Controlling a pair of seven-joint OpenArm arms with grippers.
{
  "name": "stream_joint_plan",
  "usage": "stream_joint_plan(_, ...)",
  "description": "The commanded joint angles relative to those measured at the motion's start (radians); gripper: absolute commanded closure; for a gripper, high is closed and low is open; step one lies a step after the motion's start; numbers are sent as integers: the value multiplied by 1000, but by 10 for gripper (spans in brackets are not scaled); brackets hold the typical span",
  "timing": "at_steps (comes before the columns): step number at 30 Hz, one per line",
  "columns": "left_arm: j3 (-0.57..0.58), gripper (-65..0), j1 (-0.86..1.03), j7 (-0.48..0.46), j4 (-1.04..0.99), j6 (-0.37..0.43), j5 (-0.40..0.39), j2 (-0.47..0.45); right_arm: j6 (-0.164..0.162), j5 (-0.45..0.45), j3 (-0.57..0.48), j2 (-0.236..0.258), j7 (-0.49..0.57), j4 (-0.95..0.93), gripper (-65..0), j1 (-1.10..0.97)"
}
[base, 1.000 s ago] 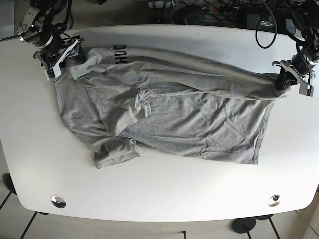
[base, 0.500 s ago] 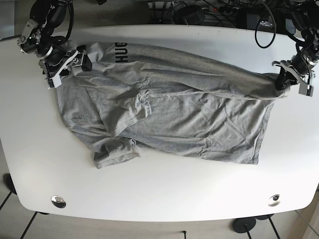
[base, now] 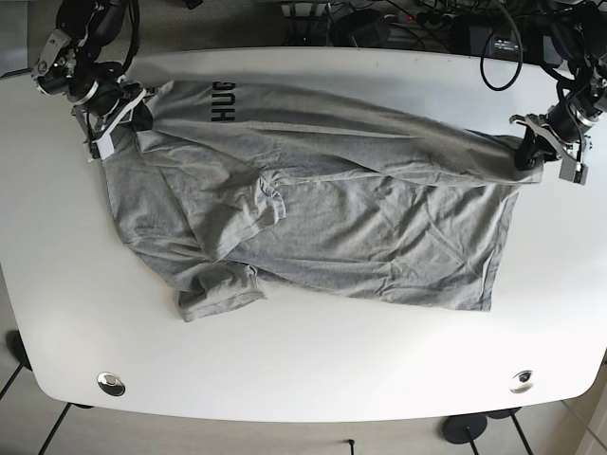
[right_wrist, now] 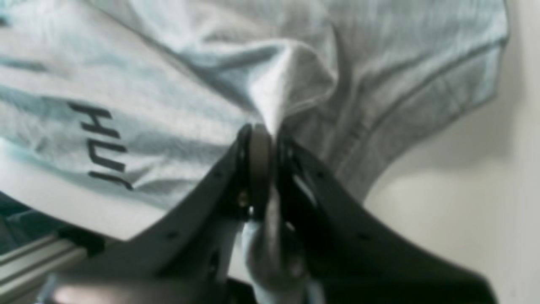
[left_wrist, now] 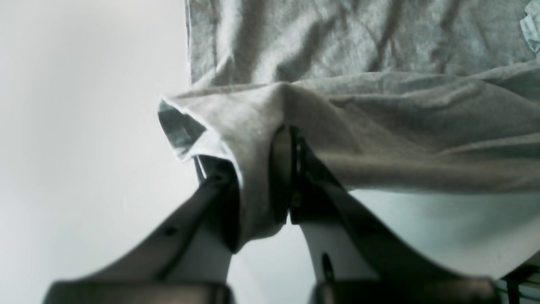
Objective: Fold the T-shirt properly
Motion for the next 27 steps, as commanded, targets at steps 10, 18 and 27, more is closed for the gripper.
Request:
stream_joint_plan(10, 119, -10, -260, -23, 20, -1, 31, -22, 1, 143, 54, 64, -6, 121, -17, 31)
stream_joint_plan(18, 303, -11, -685, -23, -104, 17, 280, 35, -50, 131, -52, 191, -6, -54, -17, 401)
stream_joint_plan(27, 303, -13, -1256, -29, -532, 9, 426, 107, -122, 131, -282, 328, -2, -427, -17, 1031)
